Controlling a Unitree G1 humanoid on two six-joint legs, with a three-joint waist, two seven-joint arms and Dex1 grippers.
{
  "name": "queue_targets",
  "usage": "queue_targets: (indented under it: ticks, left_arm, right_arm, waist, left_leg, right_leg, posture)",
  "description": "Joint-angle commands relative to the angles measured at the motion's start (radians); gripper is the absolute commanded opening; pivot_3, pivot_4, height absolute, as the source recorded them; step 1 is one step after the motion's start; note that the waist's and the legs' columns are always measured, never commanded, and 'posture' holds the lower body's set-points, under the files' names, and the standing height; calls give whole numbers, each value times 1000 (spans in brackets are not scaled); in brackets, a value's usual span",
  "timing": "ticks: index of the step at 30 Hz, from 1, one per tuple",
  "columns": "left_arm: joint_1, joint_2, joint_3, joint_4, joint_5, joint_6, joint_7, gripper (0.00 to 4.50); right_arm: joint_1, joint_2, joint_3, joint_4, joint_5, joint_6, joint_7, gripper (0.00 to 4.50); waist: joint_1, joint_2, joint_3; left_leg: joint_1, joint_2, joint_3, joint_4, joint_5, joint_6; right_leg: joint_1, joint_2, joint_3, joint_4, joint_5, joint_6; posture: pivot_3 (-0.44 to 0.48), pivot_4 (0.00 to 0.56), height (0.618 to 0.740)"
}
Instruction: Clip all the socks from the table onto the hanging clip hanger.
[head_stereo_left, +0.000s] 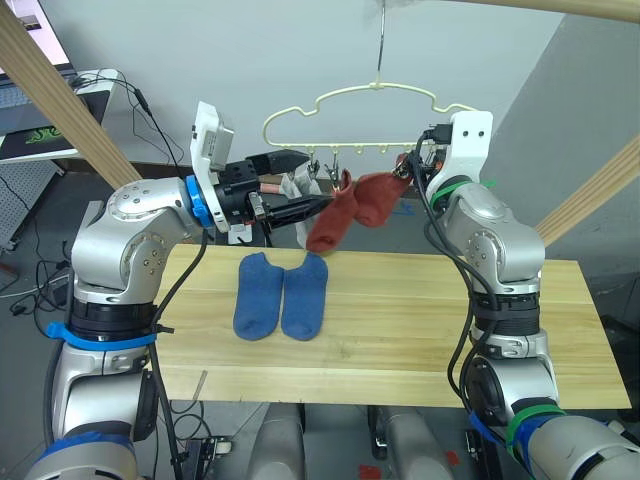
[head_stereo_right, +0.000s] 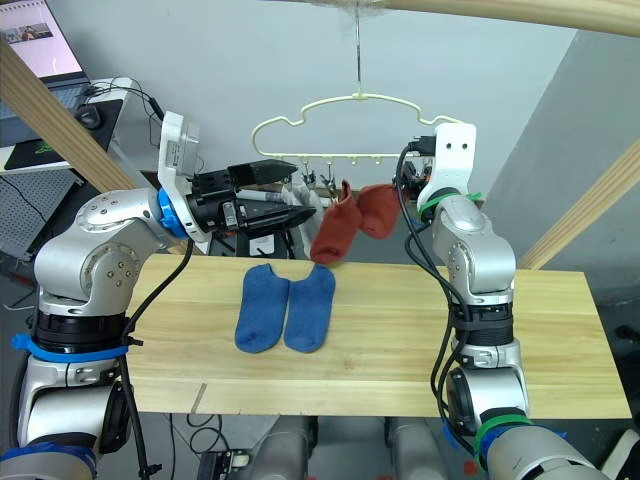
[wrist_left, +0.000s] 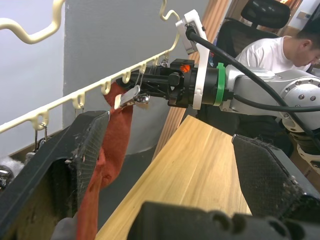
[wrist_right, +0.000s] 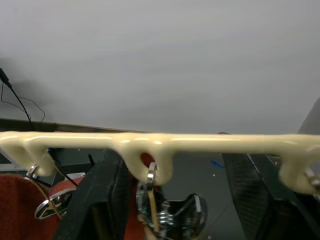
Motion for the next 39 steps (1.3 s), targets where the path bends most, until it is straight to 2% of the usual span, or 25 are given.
queue_targets:
  ticks: [1, 5, 8, 9, 28, 31, 33, 39]
  left_arm:
    - [2, 4, 4, -34, 5, -15, 3, 4491]
    - [-1, -1, 1, -28, 10, -20, 3, 4491]
    - [-3, -5, 0, -25, 13, -22, 2, 4491]
    - [-3, -7, 0, -24, 15, -23, 0, 4491]
    - [-9, -21, 2, -15, 31, -29, -1, 4491]
    - [-9, -24, 2, -15, 33, -30, 0, 4491]
    - [-8, -25, 2, -16, 34, -30, 1, 4491]
    - [-7, -30, 3, -18, 36, -30, 2, 4491]
  right_arm:
    - [5, -4, 0, -63, -5, 12, -8, 2605]
    - [18, 0, -1, -85, -8, 30, -20, 2605]
    - [25, 5, 0, -96, -8, 39, -28, 2072]
    - [26, 6, 1, -99, -5, 43, -26, 1732]
    - [30, 15, -15, -109, 1, 55, -32, 1732]
    - [16, 13, -18, -100, -2, 37, -33, 2305]
    - [7, 13, -20, -92, -2, 25, -33, 2960]
    - [-4, 13, -26, -83, 1, 1, -33, 2960]
  waist:
    - [0, 0, 0]
    - [0, 0, 0]
    - [0, 0, 0]
    - [0, 0, 0]
    - [-1, 0, 0]
    - [-1, 0, 0]
    - [-1, 0, 0]
    - [-1, 0, 0]
  left_leg:
    - [0, 0, 0, 0, 0, 0]
    - [0, 0, 0, 0, 0, 0]
    - [0, 0, 0, 0, 0, 0]
    - [0, 0, 0, 0, 0, 0]
    - [0, 0, 0, 0, 0, 0]
    - [0, 0, 0, 0, 0, 0]
    - [0, 0, 0, 0, 0, 0]
    - [0, 0, 0, 0, 0, 0]
  right_leg:
    - [0, 0, 0, 0, 0, 0]
    - [0, 0, 0, 0, 0, 0]
    - [0, 0, 0, 0, 0, 0]
    - [0, 0, 0, 0, 0, 0]
    - [0, 0, 0, 0, 0, 0]
    - [0, 0, 0, 0, 0, 0]
    - [0, 0, 0, 0, 0, 0]
    - [0, 0, 0, 0, 0, 0]
  posture:
    - [141, 222, 740]
    - [134, 225, 740]
    - [134, 225, 740]
    - [134, 225, 740]
    - [122, 231, 740]
    - [122, 231, 740]
    - [120, 226, 740]
    - [120, 226, 740]
